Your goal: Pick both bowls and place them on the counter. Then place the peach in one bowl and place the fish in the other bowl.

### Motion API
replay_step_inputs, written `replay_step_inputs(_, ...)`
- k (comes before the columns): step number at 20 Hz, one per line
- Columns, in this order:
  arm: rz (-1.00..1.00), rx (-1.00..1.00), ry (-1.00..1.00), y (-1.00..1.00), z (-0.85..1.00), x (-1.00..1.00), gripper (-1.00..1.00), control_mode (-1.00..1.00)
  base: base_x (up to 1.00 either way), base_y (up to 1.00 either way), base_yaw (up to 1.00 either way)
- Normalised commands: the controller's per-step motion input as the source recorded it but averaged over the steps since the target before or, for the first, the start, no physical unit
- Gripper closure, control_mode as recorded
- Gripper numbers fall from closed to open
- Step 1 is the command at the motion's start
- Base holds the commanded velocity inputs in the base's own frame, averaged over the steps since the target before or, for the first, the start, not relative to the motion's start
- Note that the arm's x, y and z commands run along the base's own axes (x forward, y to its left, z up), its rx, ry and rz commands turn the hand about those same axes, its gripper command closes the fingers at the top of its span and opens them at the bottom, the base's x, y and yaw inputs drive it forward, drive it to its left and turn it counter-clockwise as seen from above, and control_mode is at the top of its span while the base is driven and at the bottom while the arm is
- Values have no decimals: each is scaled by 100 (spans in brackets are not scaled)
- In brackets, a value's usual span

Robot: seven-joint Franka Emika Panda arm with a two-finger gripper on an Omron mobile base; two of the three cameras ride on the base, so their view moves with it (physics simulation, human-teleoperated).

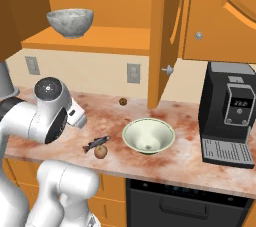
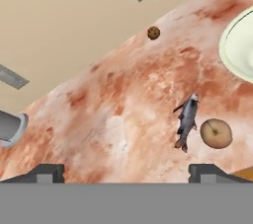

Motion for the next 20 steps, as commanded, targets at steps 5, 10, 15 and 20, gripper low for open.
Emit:
replay_step_inputs(5, -13, 14, -1, 23, 63, 13, -100, -100, 0, 0, 0)
replay_step_inputs(10, -5, 15, 0, 4, 64, 13, -100, -100, 0, 0, 0)
replay_step_inputs(15, -4, 12, -1, 0, 61, 23, -100, -100, 0, 0, 0)
replay_step_inputs(20, -8, 11, -3, 0, 67, 42, -100, -100, 0, 0, 0)
